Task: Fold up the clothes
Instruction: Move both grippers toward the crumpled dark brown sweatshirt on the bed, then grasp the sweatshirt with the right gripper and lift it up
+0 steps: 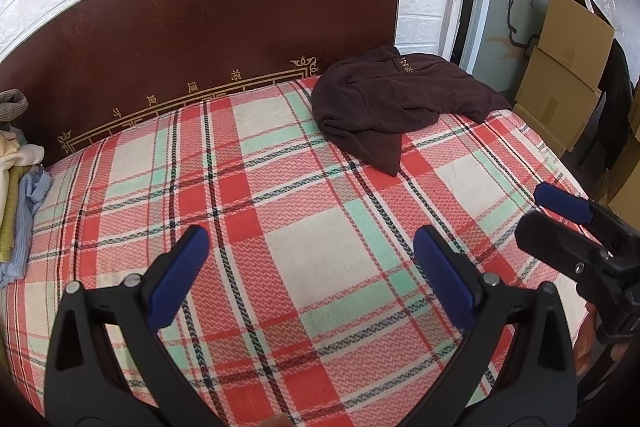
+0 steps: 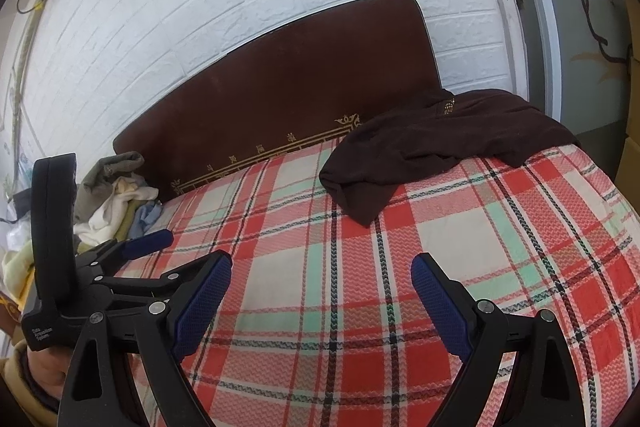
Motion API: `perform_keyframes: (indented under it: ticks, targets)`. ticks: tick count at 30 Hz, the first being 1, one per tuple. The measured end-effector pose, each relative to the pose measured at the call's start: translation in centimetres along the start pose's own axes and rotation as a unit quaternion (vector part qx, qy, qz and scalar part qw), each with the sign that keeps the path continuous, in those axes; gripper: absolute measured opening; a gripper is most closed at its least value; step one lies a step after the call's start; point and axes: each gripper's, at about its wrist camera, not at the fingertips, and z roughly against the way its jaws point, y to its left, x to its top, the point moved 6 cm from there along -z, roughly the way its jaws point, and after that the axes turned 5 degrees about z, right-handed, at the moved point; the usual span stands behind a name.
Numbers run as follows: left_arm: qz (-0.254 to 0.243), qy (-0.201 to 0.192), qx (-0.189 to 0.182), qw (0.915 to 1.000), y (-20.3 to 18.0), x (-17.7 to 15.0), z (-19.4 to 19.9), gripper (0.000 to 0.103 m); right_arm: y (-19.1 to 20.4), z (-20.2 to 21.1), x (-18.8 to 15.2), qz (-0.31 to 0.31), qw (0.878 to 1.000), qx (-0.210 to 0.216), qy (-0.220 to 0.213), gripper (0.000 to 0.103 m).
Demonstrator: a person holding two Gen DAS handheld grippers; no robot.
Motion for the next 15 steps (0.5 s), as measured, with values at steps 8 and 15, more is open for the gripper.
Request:
perform_keyframes:
  ticks: [8, 15]
  targets:
    - [0.027, 0.02, 0.001, 0.9994, 0.3, 1.5, -4.6, 0.102, -3.5, -3.3, 1.1, -0.027, 0.999, -0.009, 0.025, 0.094]
    - [0.013, 0.027, -0.019, 0.9994, -1.4, 3.3, -9.5, 0.102, -8.7, -8.1, 3.6, -0.076, 0.996, -0.026, 0.046, 0.094]
